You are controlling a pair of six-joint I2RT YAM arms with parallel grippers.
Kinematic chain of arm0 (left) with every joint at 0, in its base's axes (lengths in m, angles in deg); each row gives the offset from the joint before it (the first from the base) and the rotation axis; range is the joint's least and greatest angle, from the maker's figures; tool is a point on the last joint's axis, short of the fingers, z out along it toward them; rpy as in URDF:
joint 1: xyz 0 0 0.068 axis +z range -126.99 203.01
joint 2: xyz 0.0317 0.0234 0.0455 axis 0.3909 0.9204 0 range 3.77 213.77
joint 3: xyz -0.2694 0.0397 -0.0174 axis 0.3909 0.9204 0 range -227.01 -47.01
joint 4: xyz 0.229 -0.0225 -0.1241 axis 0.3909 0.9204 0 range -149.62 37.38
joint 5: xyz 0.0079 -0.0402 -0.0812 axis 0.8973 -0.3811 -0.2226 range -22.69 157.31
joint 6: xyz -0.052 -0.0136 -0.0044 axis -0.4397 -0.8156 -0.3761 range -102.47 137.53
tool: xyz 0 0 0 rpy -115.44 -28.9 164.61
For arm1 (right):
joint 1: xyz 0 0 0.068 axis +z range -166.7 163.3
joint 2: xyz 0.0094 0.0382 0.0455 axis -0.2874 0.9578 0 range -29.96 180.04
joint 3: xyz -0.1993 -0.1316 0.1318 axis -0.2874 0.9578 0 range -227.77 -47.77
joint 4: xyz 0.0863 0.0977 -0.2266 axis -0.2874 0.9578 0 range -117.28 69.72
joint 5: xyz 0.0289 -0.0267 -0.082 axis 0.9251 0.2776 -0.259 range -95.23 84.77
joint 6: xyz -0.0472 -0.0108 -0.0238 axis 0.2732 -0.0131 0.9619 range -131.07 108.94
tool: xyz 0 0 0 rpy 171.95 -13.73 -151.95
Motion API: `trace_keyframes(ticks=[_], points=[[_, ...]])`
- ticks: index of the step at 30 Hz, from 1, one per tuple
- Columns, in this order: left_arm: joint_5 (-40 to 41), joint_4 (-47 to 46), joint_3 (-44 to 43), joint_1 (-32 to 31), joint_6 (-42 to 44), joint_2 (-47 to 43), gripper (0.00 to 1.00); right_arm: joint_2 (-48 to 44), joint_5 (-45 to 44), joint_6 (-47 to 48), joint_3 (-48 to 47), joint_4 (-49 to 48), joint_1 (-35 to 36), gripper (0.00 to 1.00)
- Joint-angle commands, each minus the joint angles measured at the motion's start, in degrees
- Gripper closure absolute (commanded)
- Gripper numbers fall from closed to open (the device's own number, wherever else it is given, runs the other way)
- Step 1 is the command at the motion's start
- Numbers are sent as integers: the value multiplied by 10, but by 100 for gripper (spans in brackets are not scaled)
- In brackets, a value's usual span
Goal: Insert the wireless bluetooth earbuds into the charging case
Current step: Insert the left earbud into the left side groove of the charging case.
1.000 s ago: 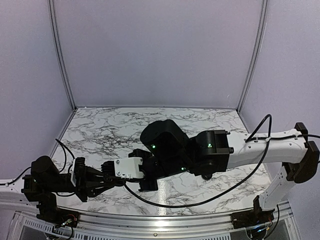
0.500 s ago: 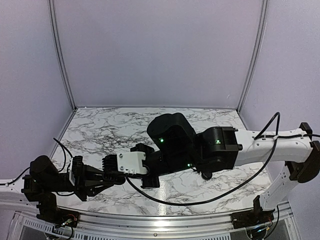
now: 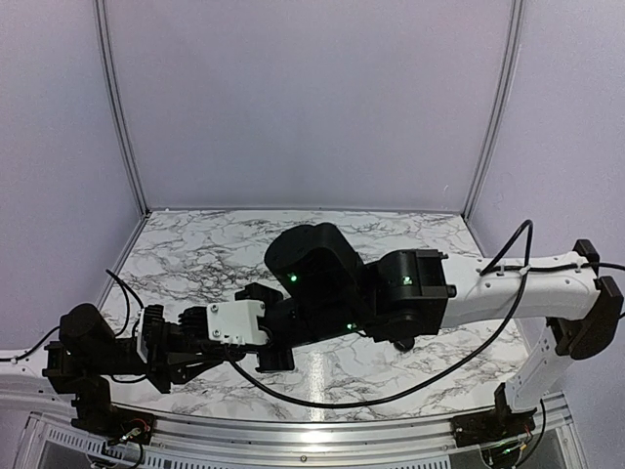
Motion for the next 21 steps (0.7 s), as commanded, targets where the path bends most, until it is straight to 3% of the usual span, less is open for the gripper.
trace_keyframes(ticks=[1,21], points=[[-6,-30,-13,-2,-5,-5,100,14,-1,9,-24,-6,8,100],[-14,-33,-11,-2,-6,-8,100,35,-71,34,-21,8,14,100]])
